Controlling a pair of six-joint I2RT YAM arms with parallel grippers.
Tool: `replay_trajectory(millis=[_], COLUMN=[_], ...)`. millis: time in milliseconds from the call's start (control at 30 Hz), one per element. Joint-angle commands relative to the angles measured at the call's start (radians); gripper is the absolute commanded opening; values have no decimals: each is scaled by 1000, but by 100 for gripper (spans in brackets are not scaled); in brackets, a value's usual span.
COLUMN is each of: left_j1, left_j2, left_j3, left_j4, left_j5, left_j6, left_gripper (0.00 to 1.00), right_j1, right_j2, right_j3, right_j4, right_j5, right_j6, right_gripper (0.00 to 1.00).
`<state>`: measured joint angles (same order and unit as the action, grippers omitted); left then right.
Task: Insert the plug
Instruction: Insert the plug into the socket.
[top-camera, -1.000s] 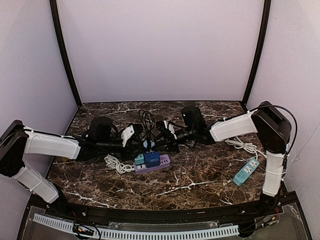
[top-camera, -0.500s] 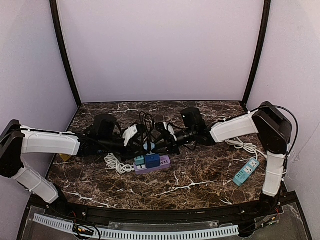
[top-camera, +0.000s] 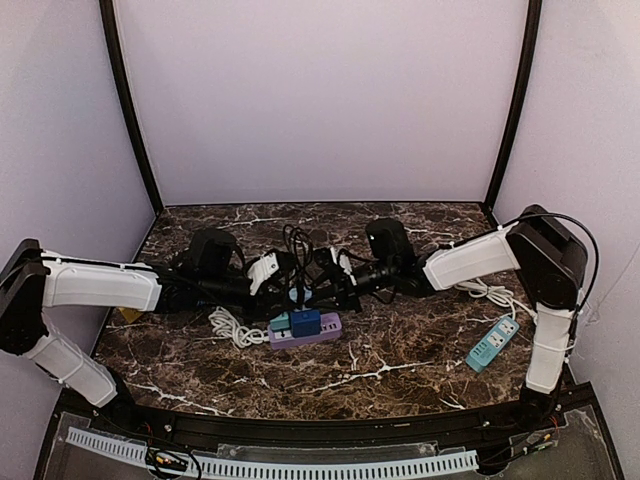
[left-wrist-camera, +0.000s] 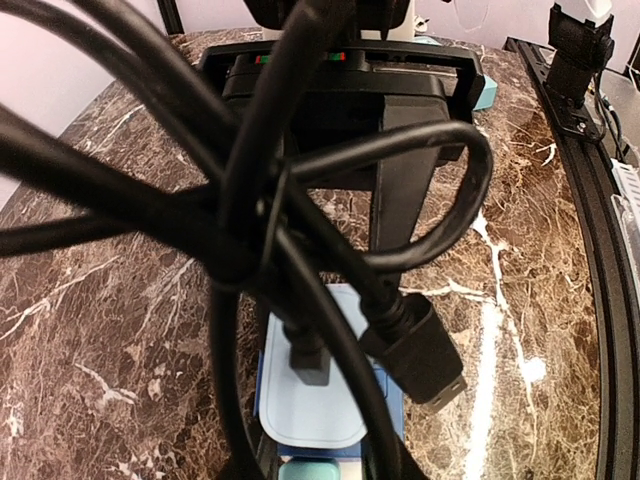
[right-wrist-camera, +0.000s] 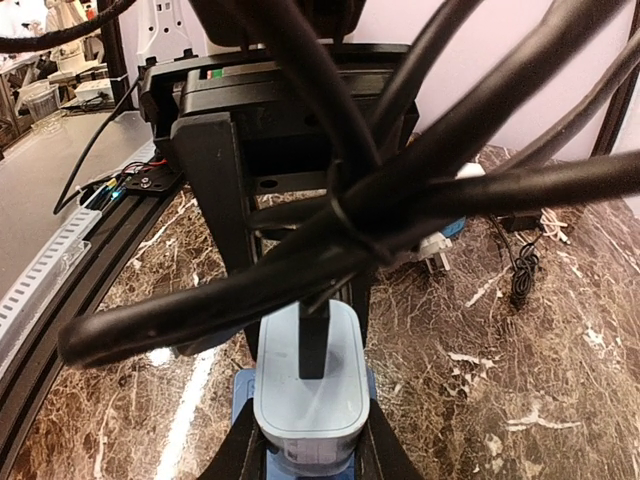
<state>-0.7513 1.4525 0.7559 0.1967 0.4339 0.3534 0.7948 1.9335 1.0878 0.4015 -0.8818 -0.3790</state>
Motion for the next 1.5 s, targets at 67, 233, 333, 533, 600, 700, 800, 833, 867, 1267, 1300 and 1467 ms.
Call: replay_trajectory(millis=[67,233,333,533,600,700,800,833,867,1267,1300,1467], left_j1=[-31,-30,-30,-31,-31,-32,-32,-32,-31,-33,-32,-32], left_j2=[79,91,92,91,89,90,90,89,87,31,29,12], left_j3=[-9,7,10,4,5,-3,-23,-26,-31,-43,-44,-46], left_j4=[3,-14,-70,-172,-175,-162,-132,-112,-101,41,43,73], left_j5=[-9,-21,-12,50,66,74,70,71,71,59,62,85], left_j6=[90,118,119,53,40,35,37,39,40,15,12,3], left_gripper=[1,1,1,1,1,1,1,1,1,38,39,37], right_j1=[26,23,23,42,43,50,56,56,56,60,60,60], right_j2=[53,73,88,86,97,87,70,71,74,56,51,51], right_j3=[-94,-77,-60,-80,-78,-87,-123,-127,-129,-127,-131,-147], right_j4=[40,7,-23,-41,-39,-59,-51,-54,-55,-67,-65,-22], right_j5=[111,117,99,60,20,36,121,136,144,155,150,140], right_j6=[40,13,14,64,104,125,120,117,114,94,92,99], right_gripper=[0,0,0,0,0,0,0,0,0,0,0,0])
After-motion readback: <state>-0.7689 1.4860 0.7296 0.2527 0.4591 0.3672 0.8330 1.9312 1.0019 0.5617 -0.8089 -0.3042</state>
